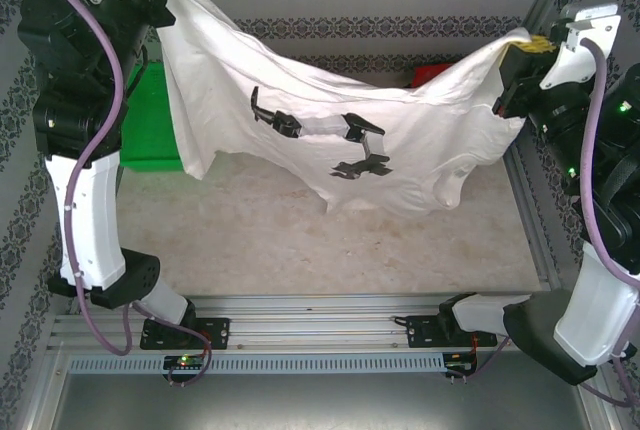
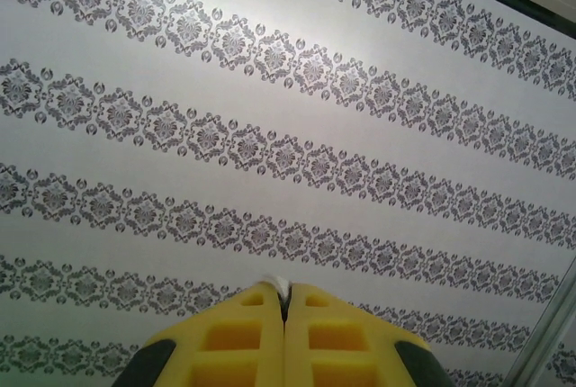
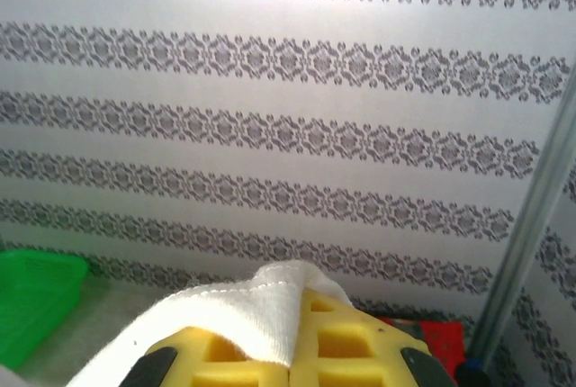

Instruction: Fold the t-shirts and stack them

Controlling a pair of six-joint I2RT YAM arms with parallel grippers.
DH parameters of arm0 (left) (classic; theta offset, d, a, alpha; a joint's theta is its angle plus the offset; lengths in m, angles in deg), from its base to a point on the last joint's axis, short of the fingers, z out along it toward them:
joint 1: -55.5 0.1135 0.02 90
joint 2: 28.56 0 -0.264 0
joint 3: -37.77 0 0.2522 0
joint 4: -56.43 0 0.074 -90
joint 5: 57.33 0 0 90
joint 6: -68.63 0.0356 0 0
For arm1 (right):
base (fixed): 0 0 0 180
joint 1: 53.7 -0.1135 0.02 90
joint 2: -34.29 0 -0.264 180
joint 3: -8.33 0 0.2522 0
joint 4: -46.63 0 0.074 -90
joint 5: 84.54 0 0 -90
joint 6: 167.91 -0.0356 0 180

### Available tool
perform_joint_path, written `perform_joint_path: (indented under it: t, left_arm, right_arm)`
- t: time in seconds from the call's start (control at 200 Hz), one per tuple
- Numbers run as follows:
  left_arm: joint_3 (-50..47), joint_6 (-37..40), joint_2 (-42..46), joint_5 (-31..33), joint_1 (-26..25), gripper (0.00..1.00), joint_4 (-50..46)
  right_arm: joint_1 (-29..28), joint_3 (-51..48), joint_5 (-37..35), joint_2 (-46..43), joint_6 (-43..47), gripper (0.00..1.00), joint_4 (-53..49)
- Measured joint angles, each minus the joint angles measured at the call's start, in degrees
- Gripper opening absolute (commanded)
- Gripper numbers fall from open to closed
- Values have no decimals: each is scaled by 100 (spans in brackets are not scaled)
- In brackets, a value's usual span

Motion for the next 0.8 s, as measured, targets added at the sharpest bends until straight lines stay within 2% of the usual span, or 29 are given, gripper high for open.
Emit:
perform_joint_path:
  t: [0.155, 0.295, 0.42, 0.624, 0.799]
  left_arm:
    - [269, -210, -555, -190, 122, 0, 208]
    - [348, -444, -1099, -365, 155, 0, 483]
    - [680, -850, -1753, -664, 310, 0, 815]
    - [1121, -2225, -2874, -1231, 907, 0, 1996]
    - [1349, -3263, -3587, -1346, 1311, 0, 2970]
  right_arm:
    - [459, 170, 420, 496, -11, 0, 177]
    - [1370, 240, 1370, 1263, -323, 0, 492]
    - [1882, 675, 2135, 2256, -745, 0, 793]
    - [2487, 2245, 3211, 4175, -2114, 0, 1757]
    - [2951, 2393, 3622, 4865, -3727, 0, 3467]
